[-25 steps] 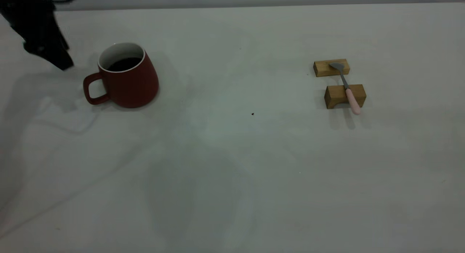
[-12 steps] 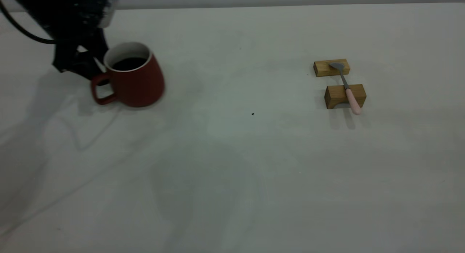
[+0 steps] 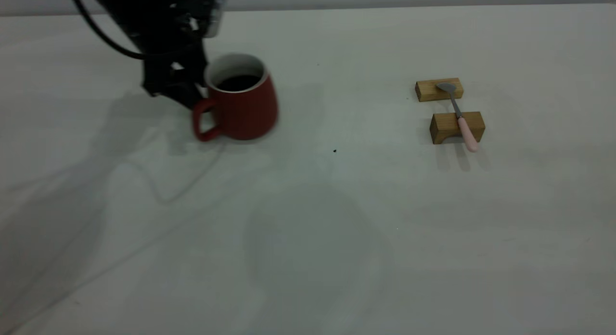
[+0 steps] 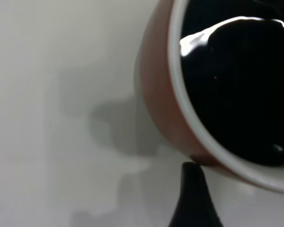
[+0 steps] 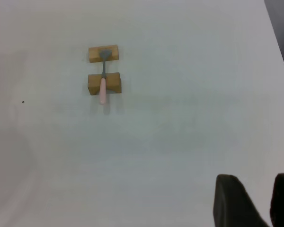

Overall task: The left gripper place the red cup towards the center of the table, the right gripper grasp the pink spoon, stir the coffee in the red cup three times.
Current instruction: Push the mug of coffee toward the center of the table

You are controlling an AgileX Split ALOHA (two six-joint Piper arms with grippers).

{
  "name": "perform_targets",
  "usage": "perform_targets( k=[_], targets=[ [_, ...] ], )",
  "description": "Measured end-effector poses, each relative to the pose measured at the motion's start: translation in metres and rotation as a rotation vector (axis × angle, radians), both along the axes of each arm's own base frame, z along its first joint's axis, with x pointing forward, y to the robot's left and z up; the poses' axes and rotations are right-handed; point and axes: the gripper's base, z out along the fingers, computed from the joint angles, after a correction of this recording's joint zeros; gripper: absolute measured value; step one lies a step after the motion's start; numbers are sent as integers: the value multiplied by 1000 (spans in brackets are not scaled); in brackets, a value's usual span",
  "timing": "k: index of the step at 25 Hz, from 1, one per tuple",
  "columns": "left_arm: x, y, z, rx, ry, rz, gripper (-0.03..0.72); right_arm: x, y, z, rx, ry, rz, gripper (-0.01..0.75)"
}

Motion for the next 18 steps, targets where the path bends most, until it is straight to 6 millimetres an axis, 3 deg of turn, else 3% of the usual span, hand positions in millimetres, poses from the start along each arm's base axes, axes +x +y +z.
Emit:
perform_targets(
  k=[5,8,14,18],
  targets=[
    [-4,-32,1,-59,-11,5,586,0,0,0,0,0,0,239],
    [-6,-42,1,-75,-13,5,586,0,0,0,0,0,0,239],
    [-7,-42,2,-81,0,12,586,0,0,0,0,0,0,239],
    [-8,-30,13,0,34,36,586,0,0,0,0,0,0,239]
  ],
)
